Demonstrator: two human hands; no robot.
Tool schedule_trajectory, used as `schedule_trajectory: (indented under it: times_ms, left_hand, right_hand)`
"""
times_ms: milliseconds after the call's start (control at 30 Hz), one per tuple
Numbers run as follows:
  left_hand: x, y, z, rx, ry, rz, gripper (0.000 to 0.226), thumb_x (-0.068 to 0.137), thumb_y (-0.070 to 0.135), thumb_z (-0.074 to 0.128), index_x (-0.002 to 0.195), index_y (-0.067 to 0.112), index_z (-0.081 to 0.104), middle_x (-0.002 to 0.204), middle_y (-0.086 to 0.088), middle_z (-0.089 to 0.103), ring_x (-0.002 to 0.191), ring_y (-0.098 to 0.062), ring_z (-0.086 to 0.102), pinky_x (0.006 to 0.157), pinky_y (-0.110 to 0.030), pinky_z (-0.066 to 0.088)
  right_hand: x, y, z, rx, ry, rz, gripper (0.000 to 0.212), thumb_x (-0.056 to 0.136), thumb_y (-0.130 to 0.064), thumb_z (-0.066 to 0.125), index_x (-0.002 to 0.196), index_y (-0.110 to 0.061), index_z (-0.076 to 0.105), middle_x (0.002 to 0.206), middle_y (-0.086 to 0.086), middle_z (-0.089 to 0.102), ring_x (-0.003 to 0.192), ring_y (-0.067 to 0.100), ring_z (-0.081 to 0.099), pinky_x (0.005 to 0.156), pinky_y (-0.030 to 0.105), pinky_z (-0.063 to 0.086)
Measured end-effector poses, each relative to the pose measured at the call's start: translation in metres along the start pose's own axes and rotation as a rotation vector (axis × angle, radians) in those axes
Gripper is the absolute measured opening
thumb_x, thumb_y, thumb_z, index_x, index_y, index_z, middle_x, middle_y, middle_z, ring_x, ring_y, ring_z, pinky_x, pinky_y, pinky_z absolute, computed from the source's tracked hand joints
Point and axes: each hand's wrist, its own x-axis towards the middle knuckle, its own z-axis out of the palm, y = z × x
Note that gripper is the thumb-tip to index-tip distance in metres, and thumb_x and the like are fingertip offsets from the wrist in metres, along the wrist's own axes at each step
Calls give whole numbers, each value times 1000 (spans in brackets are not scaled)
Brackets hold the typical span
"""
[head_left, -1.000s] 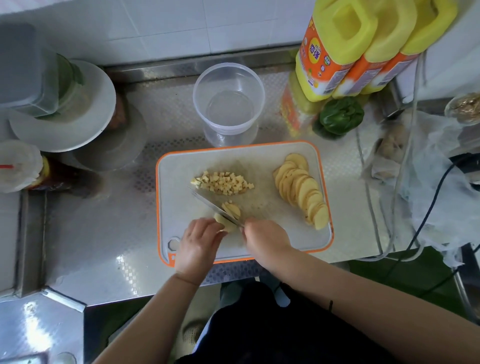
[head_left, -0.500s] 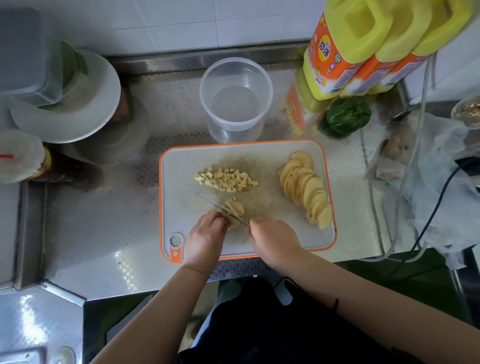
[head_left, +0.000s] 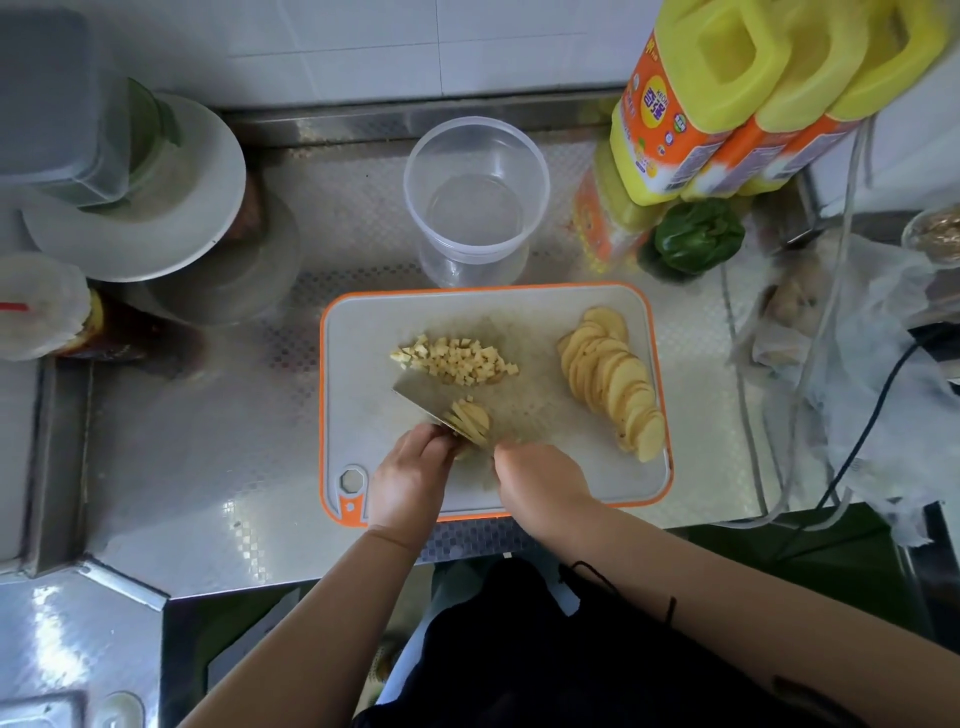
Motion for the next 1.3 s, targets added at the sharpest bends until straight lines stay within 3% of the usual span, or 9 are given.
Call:
schedule_trajectory:
  times_ms: [100,267,433,600,833,1033,1133,1200,1300]
  left_hand:
    - [-3,-4,1,-5,19,15,18,88,18,60,88,5,73,95,-5,68,79,-25,65,52,-36,56]
    - [-9,-5,-2,-19,48,43,7,85,11,66,86,6,72,94,-6,68,78,-24,65,57,-34,56]
    - [-8,-4,-1,28,33,45,6,80,5,73,86,4,71,94,-7,68,77,-26,65,52,-35,55]
    - [-9,-1,2,55,56,32,12,86,13,64,87,4,71,93,-6,67,74,-26,64,49,-34,53]
    - [-11,1,4,79,94,42,8,83,9,70,89,5,73,94,-5,68,75,-24,65,48,-32,50]
    - [-10,4,2,93,97,46,9,79,8,70,87,6,74,90,-6,68,71,-24,65,46,-30,49]
    - [-10,4,0,61,78,47,15,86,15,60,86,5,71,91,-7,68,72,-24,65,48,-30,50]
    - [-13,2,-2,35,64,54,19,89,18,57,86,5,70,94,-8,66,76,-25,65,53,-31,53]
    - [-20,-4,-3,18,40,16,11,85,15,67,93,7,67,103,-8,58,85,-28,62,53,-34,54]
  right_hand:
    - [4,5,3,74,10,27,17,99,-17,44,104,-9,58,95,9,65,89,30,63,61,30,35]
    - [2,14,-2,151,10,2,36,102,-38,35,103,-9,57,90,10,63,85,29,61,61,29,32]
    - [-11,9,9,53,95,-36,31,103,-27,37,112,-4,57,92,13,66,84,32,63,60,32,34]
    - [-15,4,11,10,75,-30,11,95,-14,50,100,-8,58,84,7,65,76,28,65,56,29,35]
    - [-12,-1,3,-42,51,-24,14,95,-10,50,106,-9,58,92,6,65,83,27,63,60,29,33]
    - [-1,-9,1,-59,-25,0,23,89,3,50,109,-4,58,99,11,65,90,29,63,64,31,40]
    - [3,-6,4,39,-32,22,17,97,-10,47,108,-6,59,97,11,64,90,30,62,64,31,39]
    - [7,3,1,135,-35,40,27,101,-29,42,106,-8,58,96,11,63,91,30,61,64,31,37]
    - [9,12,-4,172,-32,-6,37,101,-39,40,103,-7,59,91,11,63,86,30,60,62,29,35]
